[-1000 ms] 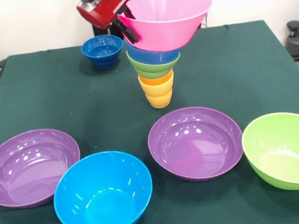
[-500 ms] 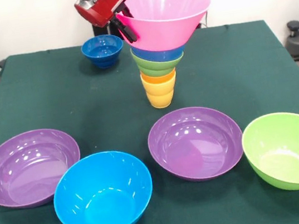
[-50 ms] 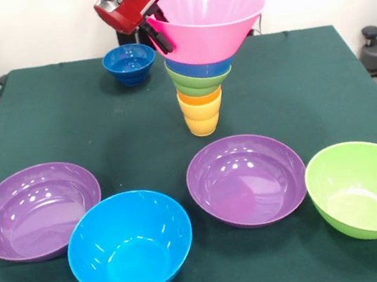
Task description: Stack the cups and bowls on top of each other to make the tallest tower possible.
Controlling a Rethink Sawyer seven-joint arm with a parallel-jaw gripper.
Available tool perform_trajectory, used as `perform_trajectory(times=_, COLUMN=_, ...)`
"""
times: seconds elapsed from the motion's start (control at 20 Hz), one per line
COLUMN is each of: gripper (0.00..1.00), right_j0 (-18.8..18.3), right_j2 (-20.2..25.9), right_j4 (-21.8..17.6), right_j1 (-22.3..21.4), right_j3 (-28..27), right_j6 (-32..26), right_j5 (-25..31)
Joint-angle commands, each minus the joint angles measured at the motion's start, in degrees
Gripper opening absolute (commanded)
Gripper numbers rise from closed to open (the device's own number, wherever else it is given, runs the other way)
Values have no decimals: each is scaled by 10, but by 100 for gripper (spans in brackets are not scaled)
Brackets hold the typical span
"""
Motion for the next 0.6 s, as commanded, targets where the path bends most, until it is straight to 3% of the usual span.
perform_trajectory(times=0.05, gripper=0, right_j0=9, right_j2=-9, right_j4=-8, right_j1=15, right_j3=12, right_j6=-3, right_j5=11)
perform_trajectory(times=0.6, gripper=0, right_j0=-1, right_j2=0, right_j4=-4, right_j1=-10, right_j3=64, right_j6=25, right_j5=-23)
